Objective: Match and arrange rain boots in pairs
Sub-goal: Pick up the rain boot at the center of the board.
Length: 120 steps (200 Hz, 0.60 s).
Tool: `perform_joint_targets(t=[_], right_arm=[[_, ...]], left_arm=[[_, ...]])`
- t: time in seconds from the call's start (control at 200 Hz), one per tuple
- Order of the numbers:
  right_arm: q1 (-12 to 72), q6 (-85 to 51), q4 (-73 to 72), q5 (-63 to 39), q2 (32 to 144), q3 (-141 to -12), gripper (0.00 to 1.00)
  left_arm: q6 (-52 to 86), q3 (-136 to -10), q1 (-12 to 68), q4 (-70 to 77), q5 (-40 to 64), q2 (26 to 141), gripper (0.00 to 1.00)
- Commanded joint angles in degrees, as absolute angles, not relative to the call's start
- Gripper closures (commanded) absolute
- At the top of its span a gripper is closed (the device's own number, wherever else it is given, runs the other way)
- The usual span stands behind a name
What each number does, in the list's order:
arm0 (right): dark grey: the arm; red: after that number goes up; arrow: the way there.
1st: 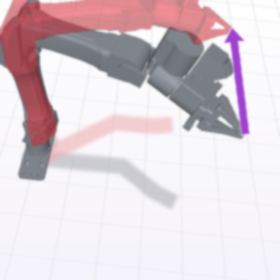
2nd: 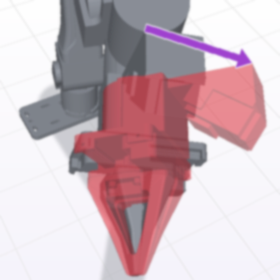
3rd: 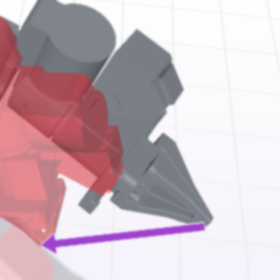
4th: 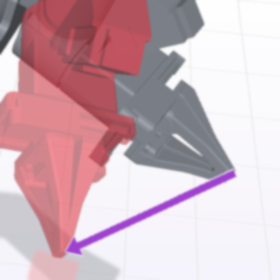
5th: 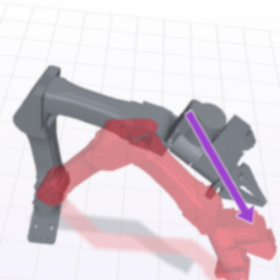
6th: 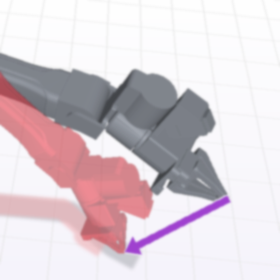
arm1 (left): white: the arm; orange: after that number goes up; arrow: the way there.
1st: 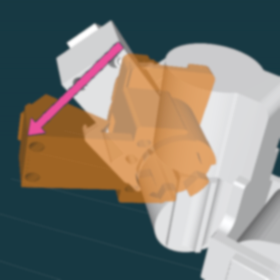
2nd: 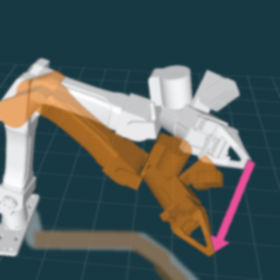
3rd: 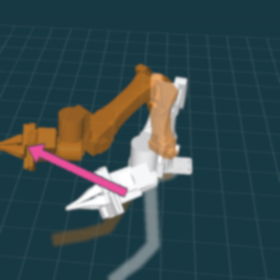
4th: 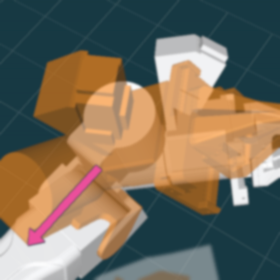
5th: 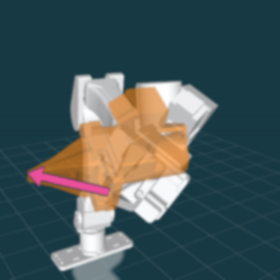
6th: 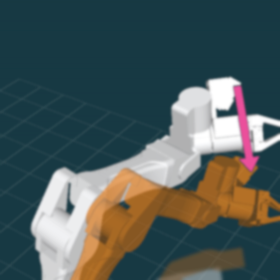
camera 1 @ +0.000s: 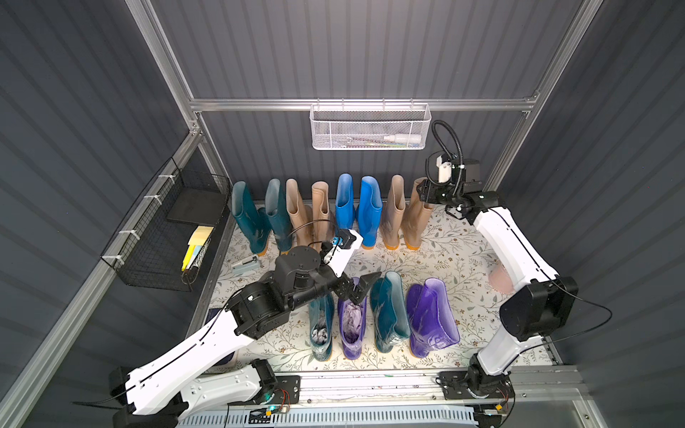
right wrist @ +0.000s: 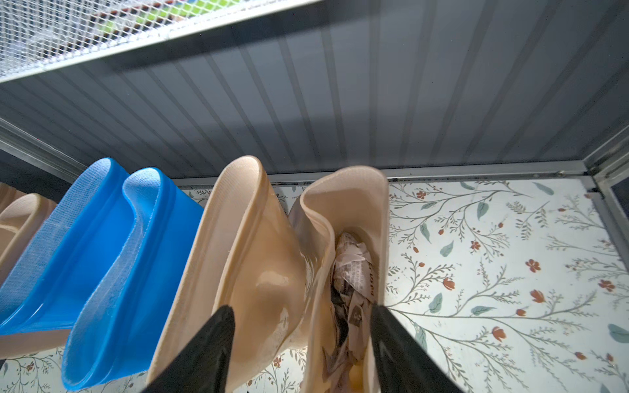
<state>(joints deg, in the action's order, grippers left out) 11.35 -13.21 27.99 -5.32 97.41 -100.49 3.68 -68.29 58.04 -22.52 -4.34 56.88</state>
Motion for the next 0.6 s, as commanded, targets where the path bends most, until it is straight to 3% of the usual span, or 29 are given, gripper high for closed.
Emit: perform_joint_targets(t=[0.0,0.595], right_arm=[[11.2,-12.7,28.9,-4.2,95.1,-100.0,0.33],[11.2,-10.5,33.4,-2.6,85.1,-96.7,0.24]], left_arm=[[4.6,-69.7,58.1,-25.9,-5.8,56.1,0.01],[5.5,-77.6,58.1,-39.1,-8.2,62.8,0.01]])
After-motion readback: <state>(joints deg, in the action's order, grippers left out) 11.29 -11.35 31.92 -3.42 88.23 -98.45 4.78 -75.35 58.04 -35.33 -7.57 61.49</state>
